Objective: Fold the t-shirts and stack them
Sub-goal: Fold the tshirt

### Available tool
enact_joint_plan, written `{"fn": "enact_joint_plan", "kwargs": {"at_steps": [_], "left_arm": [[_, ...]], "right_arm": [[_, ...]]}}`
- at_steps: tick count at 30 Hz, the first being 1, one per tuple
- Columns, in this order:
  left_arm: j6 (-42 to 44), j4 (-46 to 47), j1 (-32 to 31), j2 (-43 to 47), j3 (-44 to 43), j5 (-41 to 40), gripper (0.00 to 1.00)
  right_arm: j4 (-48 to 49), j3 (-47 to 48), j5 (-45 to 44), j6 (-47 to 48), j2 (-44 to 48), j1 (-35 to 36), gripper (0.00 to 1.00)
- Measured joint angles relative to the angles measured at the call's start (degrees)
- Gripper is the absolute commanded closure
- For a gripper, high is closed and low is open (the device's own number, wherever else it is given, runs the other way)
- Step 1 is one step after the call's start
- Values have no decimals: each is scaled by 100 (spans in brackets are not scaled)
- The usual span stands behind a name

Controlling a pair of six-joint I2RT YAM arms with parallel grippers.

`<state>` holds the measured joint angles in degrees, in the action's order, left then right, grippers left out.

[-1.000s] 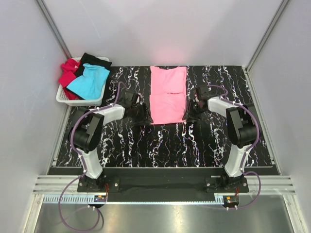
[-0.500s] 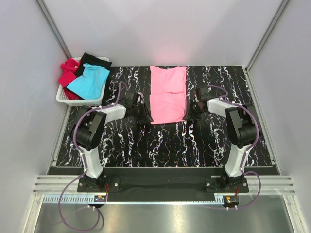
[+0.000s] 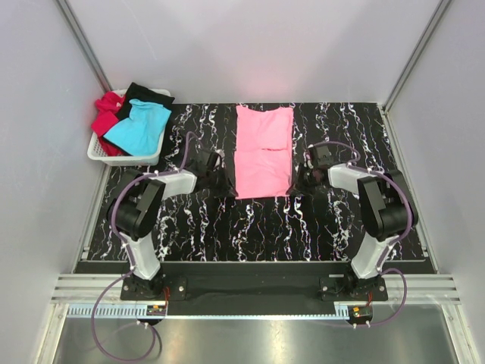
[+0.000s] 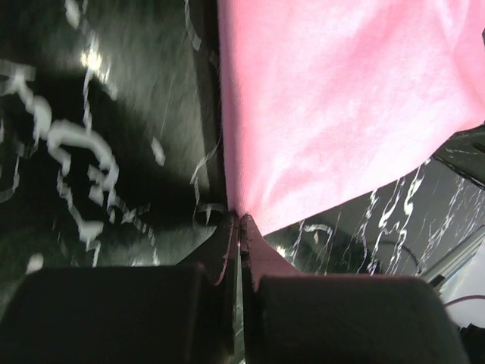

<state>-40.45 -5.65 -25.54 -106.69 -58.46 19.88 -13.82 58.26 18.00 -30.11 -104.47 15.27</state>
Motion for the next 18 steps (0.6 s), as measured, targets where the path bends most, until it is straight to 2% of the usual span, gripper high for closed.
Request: {"fn": "enact_joint_plan", "kwargs": {"at_steps": [5, 12, 18], "left_arm": [[-55, 63, -155, 728, 868, -122, 100], [-369, -52, -879, 1899, 2068, -337, 100], [-922, -535, -1622, 3008, 2800, -741, 100]], "right_arm": [[31, -999, 201, -116, 787, 39, 100], [-157, -2557, 568, -435, 2304, 240, 100], [-903, -2883, 531, -815, 3480, 885, 100]]}}
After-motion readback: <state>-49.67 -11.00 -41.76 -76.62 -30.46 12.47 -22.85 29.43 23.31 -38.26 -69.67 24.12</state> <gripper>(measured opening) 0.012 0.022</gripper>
